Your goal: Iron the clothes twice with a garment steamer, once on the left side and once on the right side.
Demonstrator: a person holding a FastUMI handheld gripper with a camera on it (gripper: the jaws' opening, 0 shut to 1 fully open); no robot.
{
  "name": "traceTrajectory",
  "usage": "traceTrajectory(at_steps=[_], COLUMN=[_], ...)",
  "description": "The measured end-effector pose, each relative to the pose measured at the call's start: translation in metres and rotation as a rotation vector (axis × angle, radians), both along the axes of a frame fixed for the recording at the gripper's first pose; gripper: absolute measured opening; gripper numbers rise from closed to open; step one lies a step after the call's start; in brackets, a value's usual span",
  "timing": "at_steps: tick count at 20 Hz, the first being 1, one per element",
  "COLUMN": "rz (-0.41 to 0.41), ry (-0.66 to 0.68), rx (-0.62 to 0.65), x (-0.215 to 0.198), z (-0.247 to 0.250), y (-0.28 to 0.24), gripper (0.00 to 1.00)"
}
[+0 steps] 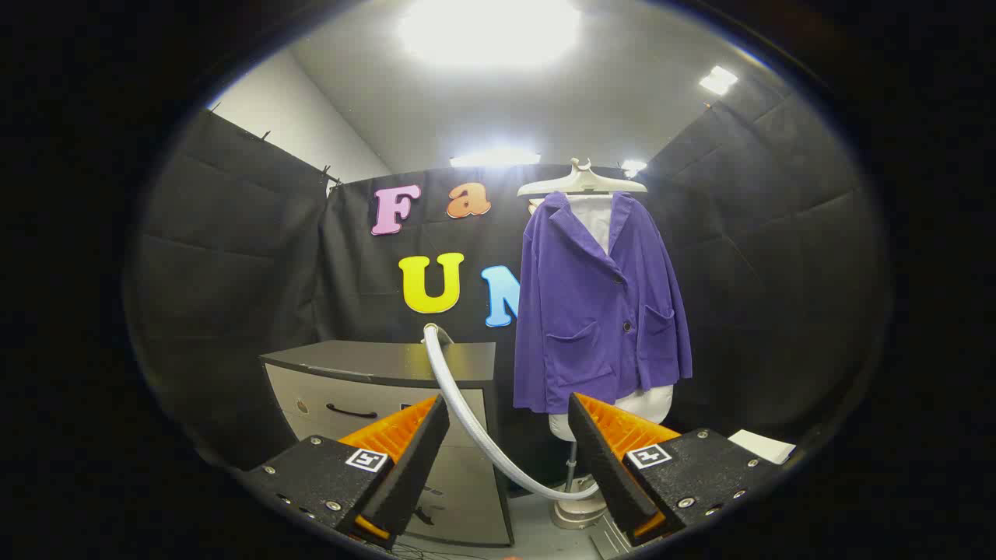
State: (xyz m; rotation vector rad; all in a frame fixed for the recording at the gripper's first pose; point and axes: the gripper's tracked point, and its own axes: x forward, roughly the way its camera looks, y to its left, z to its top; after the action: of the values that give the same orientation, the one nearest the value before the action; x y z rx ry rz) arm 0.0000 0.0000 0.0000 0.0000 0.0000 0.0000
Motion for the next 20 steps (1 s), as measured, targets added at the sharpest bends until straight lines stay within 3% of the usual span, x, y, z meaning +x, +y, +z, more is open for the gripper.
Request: traceTrajectory(at_steps=[20], rz=[-0.001], ry=[-0.010], rx=[0.004], x=[-0.013], z=[0.002], y=[0.005], gripper=[0.95])
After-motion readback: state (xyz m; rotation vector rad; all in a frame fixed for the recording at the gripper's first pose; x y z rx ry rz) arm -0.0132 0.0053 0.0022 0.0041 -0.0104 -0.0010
